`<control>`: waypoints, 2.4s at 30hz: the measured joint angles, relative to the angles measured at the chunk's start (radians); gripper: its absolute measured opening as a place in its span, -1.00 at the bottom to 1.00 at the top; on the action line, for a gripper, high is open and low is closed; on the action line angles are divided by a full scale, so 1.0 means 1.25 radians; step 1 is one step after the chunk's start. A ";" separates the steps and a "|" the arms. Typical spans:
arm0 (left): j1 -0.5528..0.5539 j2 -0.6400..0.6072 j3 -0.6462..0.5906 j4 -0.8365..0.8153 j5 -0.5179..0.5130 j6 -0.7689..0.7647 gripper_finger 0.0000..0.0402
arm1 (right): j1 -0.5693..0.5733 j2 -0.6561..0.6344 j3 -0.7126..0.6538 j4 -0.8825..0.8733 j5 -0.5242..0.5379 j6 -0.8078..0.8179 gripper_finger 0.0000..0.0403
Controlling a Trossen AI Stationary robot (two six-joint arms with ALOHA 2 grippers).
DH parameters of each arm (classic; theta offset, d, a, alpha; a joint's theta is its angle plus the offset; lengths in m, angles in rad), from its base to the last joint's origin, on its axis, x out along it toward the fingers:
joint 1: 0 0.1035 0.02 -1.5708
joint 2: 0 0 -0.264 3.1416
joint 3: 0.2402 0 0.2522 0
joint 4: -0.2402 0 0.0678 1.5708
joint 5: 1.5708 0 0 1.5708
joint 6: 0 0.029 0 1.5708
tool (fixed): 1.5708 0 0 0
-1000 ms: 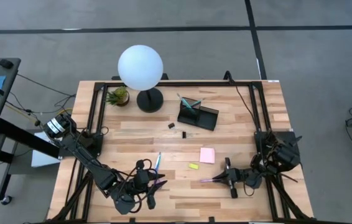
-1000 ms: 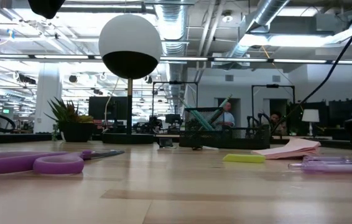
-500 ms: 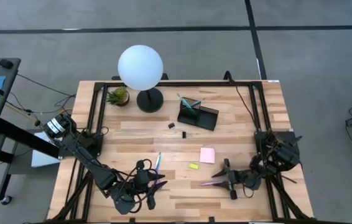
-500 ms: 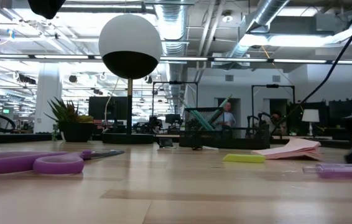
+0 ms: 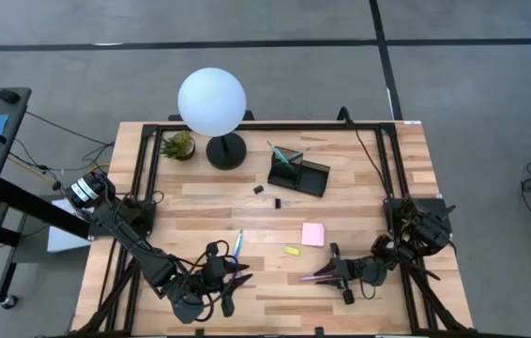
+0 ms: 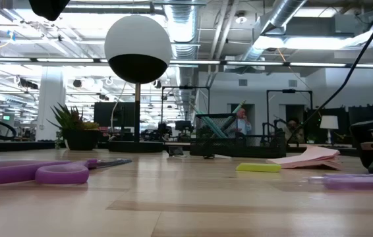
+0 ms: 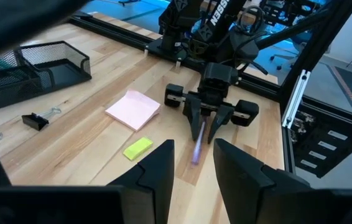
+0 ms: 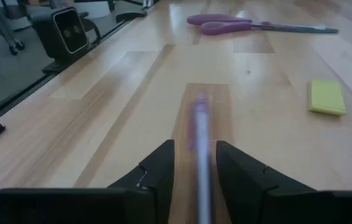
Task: Pick and place office supplies into organizer
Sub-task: Put the purple pen into the black desk organizer
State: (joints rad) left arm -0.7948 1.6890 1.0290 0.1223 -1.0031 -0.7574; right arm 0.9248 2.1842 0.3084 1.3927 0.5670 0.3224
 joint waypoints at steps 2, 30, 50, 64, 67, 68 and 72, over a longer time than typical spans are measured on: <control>0.001 0.000 0.000 0.000 0.000 0.000 -0.47 | -0.005 0.000 0.000 0.002 -0.004 -0.005 -0.46; 0.057 0.000 0.000 -0.005 0.060 -0.010 -0.47 | -0.084 -0.328 -0.007 -0.532 -0.116 -0.037 -0.45; 0.056 0.000 0.000 -0.003 0.082 -0.045 -0.47 | -0.050 -0.248 -0.048 -0.351 -0.083 0.015 -0.45; 0.056 0.000 0.000 -0.003 0.083 -0.045 -0.47 | -0.025 -0.047 -0.066 -0.016 0.012 -0.027 -0.45; 0.056 0.000 0.000 -0.003 0.083 -0.045 -0.47 | -0.015 -0.022 -0.067 0.026 0.012 -0.016 -0.45; 0.056 0.000 0.000 -0.003 0.083 -0.045 -0.47 | -0.012 -0.018 -0.066 0.028 0.011 -0.017 -0.45; 0.057 0.000 0.000 -0.003 0.081 -0.044 -0.47 | -0.007 -0.015 -0.064 0.031 0.003 -0.024 -0.45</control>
State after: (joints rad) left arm -0.7238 1.6890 1.0290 0.1181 -0.9012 -0.8127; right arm 0.9155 2.1658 0.2287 1.4319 0.5709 0.2926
